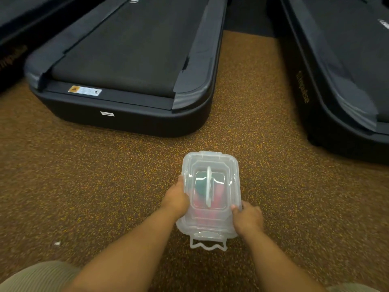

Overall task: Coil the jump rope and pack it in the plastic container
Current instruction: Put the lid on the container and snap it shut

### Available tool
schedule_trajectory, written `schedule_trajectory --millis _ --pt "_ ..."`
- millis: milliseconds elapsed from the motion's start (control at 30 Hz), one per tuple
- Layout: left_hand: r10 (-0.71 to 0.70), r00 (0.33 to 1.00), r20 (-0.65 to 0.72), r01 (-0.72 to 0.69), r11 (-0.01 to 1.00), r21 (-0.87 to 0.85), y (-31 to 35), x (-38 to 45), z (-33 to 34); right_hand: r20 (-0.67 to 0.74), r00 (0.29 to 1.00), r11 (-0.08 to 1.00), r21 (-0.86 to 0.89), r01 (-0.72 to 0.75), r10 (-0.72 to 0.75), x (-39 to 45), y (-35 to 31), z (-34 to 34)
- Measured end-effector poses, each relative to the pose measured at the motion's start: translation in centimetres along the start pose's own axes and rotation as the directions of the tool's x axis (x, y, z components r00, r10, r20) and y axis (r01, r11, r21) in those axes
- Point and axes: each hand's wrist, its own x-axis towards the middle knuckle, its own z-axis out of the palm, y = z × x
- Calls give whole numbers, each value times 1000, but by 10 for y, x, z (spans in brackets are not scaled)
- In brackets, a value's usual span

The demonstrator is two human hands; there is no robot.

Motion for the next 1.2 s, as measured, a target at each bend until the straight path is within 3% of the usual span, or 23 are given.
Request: schedule_trajectory --millis 233,400,500,567,733,800,900,1067,1133,1200 --pt "-126 988 93 127 992 3 6 0 -6 80 995 988 141 -64 54 5 6 -1" --pt "-261 958 116 283 920 -271 -5 -7 2 83 995 933 349 -87 61 3 7 -8" --pt "-391 914 112 394 785 -479 -6 -15 14 2 999 954 298 34 -36 1 1 -13" --pt "-441 880 179 451 655 -606 -4 -21 25 -50 994 962 252 105 -95 -2 -3 -16" --pt "-363 841 401 477 150 -866 21 -47 56 -84 969 963 117 242 -233 -9 -8 -14" --pt "-309 846 434 464 26 -885 32 -59 62 -62 960 959 50 278 -274 -11 -7 -11" --pt "-250 852 461 478 9 -878 34 -67 66 7 961 960 -37 278 -278 -14 -5 -9" --pt "-205 793 573 605 160 -780 7 -56 60 93 960 922 -266 281 -265 -15 2 -1" --pt "-293 801 522 579 156 -800 -9 -46 49 80 958 912 -292 286 -275 -13 5 0" --pt "-445 808 386 499 168 -850 -25 -34 30 67 963 928 -258 270 -261 -11 5 -1"
